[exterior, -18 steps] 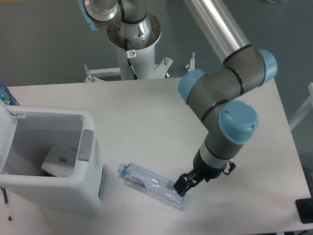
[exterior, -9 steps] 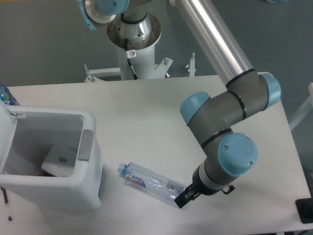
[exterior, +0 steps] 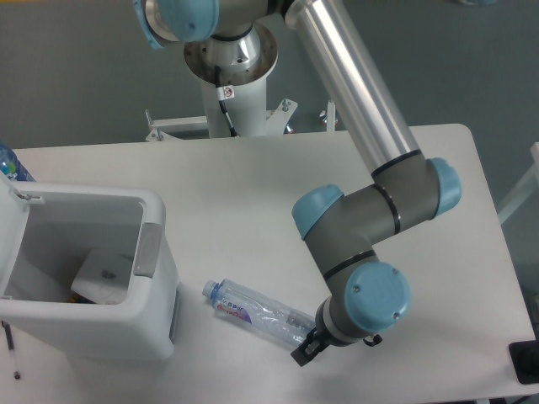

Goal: Place the trash in the trash can
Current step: 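Reorient the gripper and lower it to the bottle's base end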

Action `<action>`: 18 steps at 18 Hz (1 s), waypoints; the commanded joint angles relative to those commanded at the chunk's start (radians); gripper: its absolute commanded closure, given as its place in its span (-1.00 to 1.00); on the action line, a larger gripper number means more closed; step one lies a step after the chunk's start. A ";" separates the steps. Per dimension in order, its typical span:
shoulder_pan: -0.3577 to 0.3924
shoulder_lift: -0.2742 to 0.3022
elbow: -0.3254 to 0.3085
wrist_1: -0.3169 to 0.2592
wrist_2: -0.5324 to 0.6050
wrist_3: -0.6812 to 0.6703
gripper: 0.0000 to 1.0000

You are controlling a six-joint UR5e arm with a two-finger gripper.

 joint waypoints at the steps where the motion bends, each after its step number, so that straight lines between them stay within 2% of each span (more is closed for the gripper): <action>1: 0.000 0.000 -0.008 0.000 0.012 -0.009 -1.00; 7: -0.009 -0.009 -0.015 0.006 0.032 -0.074 -0.80; 11: -0.011 -0.018 -0.014 0.034 0.067 -0.109 -0.66; 18: -0.011 -0.025 -0.009 0.051 0.069 -0.146 -0.34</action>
